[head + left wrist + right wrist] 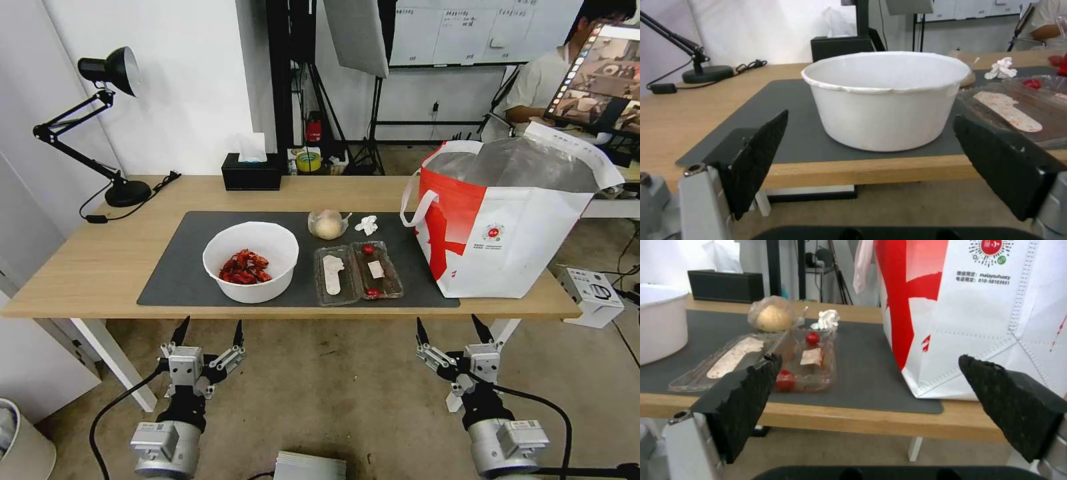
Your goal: Pick up the trash from the table and place it into the takeout bag.
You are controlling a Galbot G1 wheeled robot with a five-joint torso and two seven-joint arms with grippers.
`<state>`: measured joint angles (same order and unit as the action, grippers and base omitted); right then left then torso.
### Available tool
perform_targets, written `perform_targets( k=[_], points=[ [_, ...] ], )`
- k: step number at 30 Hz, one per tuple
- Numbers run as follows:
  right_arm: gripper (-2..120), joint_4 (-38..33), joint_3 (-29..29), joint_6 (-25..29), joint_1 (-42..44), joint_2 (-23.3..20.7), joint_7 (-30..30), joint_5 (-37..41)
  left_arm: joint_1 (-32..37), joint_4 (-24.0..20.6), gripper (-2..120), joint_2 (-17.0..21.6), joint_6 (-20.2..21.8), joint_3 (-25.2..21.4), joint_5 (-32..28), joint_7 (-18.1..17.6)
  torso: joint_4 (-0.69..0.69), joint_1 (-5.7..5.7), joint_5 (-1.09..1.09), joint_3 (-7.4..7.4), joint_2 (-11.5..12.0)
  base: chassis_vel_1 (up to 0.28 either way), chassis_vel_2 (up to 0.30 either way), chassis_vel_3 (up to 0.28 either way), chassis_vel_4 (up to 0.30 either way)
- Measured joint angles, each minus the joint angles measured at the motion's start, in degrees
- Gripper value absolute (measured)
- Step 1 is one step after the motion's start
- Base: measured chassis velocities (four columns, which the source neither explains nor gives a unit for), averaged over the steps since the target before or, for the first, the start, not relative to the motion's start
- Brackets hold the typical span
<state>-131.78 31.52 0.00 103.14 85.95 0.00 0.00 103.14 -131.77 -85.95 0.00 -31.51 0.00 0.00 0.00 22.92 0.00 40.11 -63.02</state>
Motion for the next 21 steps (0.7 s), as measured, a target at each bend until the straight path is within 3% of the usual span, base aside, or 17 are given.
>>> perform_targets(
  k=[21],
  points=[
    [100, 0.01, 0.00, -0.01, -0.03, -0.10, 0.00, 0.06, -0.14, 0.05, 100, 0.16, 0.01, 0.04, -0.29, -0.20, 0.00, 0.00, 0.00, 0.00, 0.00, 0.000, 0.000, 0.000, 0.000]
  ],
)
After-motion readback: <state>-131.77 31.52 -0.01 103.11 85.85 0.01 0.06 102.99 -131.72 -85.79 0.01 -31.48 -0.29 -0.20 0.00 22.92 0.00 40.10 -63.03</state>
